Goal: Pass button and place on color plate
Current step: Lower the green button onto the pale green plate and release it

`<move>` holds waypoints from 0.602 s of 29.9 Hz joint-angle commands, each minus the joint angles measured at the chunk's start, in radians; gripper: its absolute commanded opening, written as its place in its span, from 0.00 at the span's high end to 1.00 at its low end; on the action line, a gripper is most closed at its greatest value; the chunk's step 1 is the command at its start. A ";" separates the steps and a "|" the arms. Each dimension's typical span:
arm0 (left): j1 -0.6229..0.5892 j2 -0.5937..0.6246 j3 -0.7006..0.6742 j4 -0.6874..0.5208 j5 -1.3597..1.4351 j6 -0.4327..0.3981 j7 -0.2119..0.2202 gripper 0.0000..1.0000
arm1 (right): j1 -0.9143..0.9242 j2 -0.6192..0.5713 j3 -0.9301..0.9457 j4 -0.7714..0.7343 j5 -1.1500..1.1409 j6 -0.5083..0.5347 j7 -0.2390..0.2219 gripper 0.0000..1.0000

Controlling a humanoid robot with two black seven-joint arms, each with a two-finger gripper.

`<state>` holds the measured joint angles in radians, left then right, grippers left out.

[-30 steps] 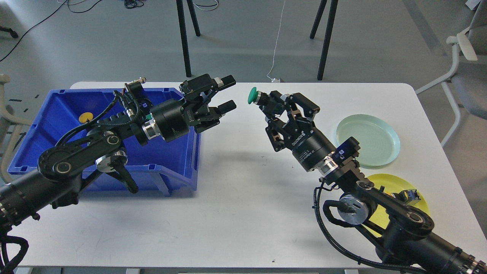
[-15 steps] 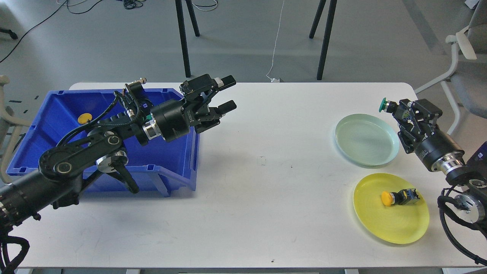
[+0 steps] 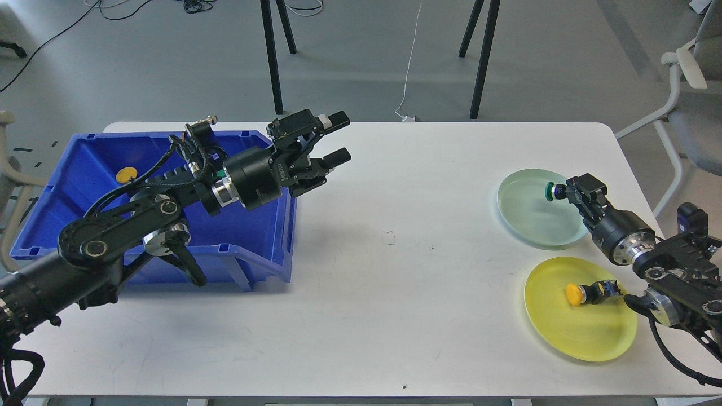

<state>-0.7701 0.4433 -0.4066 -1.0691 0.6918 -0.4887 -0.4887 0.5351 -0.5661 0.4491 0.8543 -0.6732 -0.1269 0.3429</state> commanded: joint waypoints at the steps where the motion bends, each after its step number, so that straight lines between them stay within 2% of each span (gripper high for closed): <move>1: 0.000 0.000 0.000 0.000 0.000 0.000 0.000 0.14 | 0.002 0.014 0.000 -0.017 0.001 -0.003 -0.001 0.47; 10: 0.000 0.000 0.000 0.001 0.000 0.000 0.000 0.14 | 0.003 0.014 0.010 -0.017 0.007 -0.013 0.002 0.34; 13: 0.000 0.000 0.000 0.001 0.000 0.000 0.000 0.14 | 0.003 0.014 0.011 -0.015 0.010 -0.014 0.004 0.28; 16: 0.000 0.000 0.000 0.001 -0.001 0.000 0.000 0.14 | 0.002 0.000 0.034 0.000 0.017 -0.016 0.007 0.18; 18: 0.002 0.000 -0.001 0.001 -0.009 0.000 0.000 0.14 | 0.000 -0.009 0.077 0.020 0.018 -0.008 0.007 0.16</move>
<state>-0.7700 0.4433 -0.4066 -1.0676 0.6904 -0.4887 -0.4887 0.5383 -0.5624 0.4799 0.8503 -0.6582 -0.1425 0.3486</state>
